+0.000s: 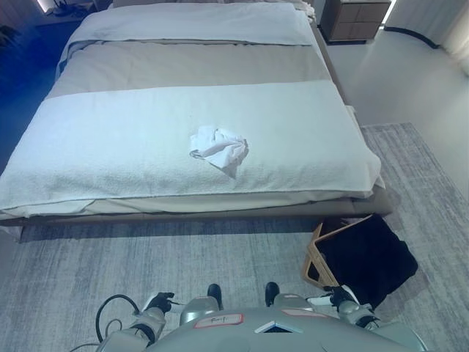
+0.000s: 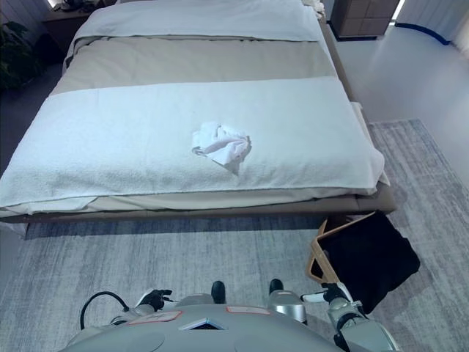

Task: Put the clothes on the bed into the basket.

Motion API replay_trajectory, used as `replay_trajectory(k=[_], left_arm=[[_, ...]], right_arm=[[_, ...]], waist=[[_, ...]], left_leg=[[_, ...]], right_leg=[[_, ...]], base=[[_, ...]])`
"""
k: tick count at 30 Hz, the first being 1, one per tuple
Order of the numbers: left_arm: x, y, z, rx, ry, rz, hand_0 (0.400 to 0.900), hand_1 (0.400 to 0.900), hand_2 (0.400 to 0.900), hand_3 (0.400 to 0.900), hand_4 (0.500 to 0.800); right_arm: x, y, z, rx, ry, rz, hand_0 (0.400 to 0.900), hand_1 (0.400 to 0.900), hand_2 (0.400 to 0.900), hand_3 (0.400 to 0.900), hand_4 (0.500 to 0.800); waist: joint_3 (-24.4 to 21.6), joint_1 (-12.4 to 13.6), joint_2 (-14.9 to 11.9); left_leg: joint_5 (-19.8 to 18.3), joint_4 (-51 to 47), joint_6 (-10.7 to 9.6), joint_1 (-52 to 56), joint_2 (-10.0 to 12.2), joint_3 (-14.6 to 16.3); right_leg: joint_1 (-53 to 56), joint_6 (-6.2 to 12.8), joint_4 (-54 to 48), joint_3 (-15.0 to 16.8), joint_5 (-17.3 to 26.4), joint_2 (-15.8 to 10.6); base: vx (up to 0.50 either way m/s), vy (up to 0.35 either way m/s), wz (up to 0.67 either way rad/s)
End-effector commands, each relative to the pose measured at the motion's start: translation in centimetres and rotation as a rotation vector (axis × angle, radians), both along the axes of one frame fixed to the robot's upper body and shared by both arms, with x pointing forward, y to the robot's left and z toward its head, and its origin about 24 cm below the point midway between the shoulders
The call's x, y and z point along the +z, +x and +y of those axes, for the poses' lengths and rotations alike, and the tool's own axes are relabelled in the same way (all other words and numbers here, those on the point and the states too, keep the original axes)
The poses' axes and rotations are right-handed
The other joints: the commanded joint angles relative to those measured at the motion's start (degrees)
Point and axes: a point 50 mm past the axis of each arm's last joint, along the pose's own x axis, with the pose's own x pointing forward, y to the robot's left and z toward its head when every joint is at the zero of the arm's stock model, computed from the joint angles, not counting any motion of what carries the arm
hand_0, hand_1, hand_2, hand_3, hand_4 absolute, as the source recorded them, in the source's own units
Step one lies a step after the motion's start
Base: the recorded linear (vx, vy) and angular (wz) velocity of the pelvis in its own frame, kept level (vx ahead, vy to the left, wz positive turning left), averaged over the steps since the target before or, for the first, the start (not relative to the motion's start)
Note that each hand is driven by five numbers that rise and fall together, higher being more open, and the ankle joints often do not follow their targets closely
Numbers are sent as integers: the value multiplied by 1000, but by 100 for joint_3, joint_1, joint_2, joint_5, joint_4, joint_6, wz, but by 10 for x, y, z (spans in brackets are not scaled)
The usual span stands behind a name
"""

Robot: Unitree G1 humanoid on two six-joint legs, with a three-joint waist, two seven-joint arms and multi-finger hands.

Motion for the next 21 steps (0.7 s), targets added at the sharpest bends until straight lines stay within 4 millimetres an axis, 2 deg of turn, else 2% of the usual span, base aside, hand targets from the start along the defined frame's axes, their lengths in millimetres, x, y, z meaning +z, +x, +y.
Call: replay_trajectory(k=[1,17,21], left_arm=[[4,16,9,36,39,-52,900,900,900,900,800],[4,14,8,35,29,-37,900,900,900,900,800],[5,20,10,39,31,-55,900,900,900,900,800]], right_arm=[[5,17,-6,72,-71,-25,900,900,900,900,800],[4,11,-7,58,-61,-2,900,900,900,900,800],[6,20,-10,64,-68,-25,900,900,900,900,800]], waist=[[141,75,-285],[178,65,-282],[285,30,-254]], left_leg=[[-165,28,156,120,-588,-84],[-188,28,131,163,-537,-77],[-168,28,126,140,-461,-96]], right_leg=[[149,32,24,164,-298,263],[212,-6,24,125,-352,294],[-39,-88,448,141,-486,340]], base=[[0,0,0],[0,0,0],[-16,-40,2]])
